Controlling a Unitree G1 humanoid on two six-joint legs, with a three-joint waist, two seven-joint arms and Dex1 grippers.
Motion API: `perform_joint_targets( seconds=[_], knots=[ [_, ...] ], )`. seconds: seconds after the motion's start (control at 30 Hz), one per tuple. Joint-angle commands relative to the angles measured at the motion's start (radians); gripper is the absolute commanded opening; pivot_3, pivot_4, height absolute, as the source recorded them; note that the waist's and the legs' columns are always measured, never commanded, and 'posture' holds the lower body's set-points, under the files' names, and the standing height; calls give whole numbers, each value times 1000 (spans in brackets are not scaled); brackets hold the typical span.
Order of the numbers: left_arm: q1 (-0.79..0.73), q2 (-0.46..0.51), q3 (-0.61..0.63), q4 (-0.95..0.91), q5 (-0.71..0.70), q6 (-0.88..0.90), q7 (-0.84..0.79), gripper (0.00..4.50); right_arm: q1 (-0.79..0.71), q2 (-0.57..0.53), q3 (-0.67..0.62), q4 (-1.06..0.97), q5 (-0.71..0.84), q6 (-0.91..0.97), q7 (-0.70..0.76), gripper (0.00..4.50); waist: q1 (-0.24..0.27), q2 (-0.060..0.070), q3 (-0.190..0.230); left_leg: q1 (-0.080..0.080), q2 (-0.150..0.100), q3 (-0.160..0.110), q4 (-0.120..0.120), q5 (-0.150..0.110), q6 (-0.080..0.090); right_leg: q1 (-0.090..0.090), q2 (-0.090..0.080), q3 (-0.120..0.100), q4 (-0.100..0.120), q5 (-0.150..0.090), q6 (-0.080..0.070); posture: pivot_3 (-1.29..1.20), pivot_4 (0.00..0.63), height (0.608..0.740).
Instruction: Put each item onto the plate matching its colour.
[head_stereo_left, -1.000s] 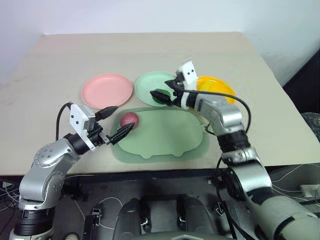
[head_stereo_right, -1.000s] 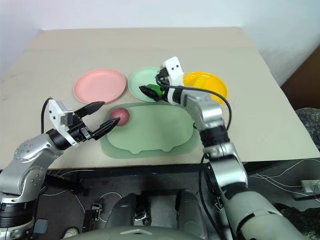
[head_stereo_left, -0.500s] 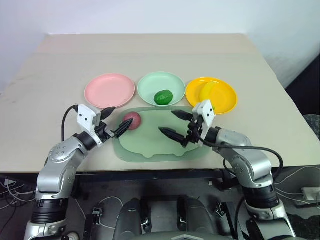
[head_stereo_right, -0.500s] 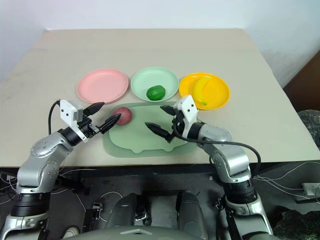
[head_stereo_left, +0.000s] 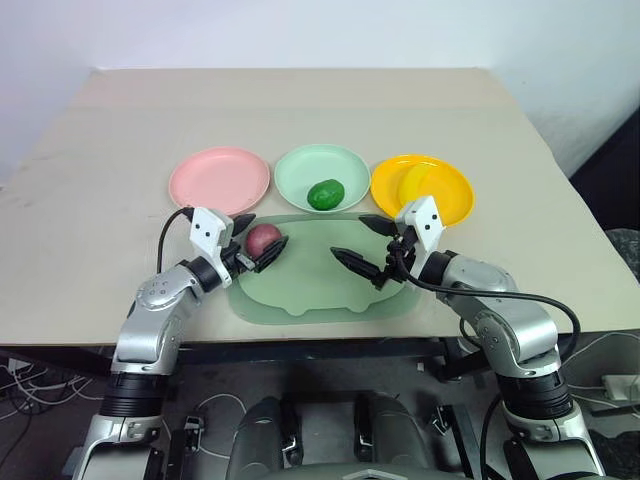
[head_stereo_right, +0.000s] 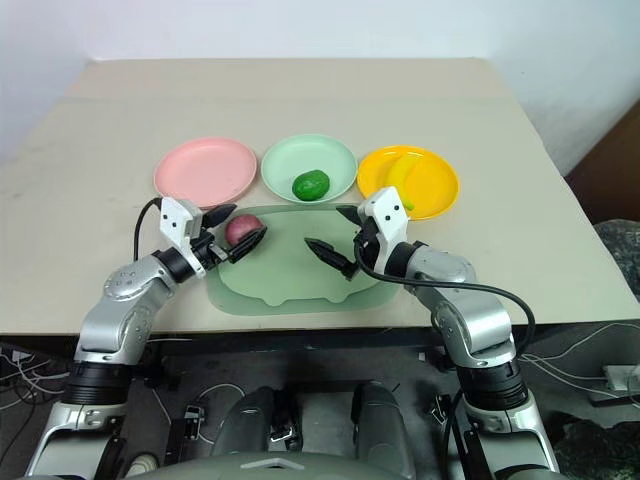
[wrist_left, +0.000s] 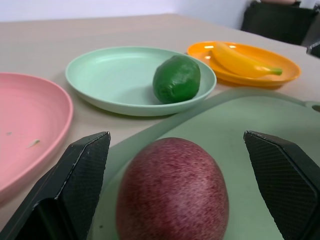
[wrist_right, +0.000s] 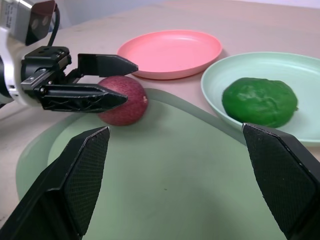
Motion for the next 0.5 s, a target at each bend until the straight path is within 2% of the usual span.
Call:
perform_joint_targets(
  seconds=[0.03,0.17,0.23,0.5],
  knots=[
    [-18,8,-2,3,12,16,2,4500,-25,-8,-31,-22,15,2,-16,4479,0,0,0,0,0,0,0,0,0,0,0,0,0,0,0,0,150,695],
    [-25,23,-12,25,22,55,-15,3208,-31,-14,-34,-12,13,6,-20,4500,1,0,0,0,0,0,0,0,0,0,0,0,0,0,0,0,150,695],
    [-26,29,-15,30,25,63,-23,2752,-34,-19,-34,-5,11,6,-19,4500,1,0,0,0,0,0,1,0,0,1,0,0,0,0,0,0,150,695],
    [-52,26,60,17,8,20,18,2740,-39,-22,-25,11,9,-4,-18,4500,0,0,0,3,0,-1,1,0,0,3,0,0,0,0,0,0,150,695]
  ],
)
